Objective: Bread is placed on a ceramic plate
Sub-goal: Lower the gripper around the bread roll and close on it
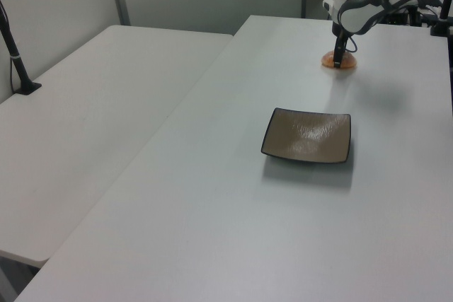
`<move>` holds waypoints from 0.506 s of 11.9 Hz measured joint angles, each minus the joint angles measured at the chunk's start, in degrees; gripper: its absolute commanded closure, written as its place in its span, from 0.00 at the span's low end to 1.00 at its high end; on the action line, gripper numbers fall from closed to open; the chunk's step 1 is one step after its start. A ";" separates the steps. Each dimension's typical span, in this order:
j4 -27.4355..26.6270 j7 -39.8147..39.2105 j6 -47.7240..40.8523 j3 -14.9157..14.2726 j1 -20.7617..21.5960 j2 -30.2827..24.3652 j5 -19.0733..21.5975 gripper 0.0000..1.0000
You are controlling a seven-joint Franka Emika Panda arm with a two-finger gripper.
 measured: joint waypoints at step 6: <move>0.58 0.21 0.00 0.00 0.00 0.00 0.00 0.66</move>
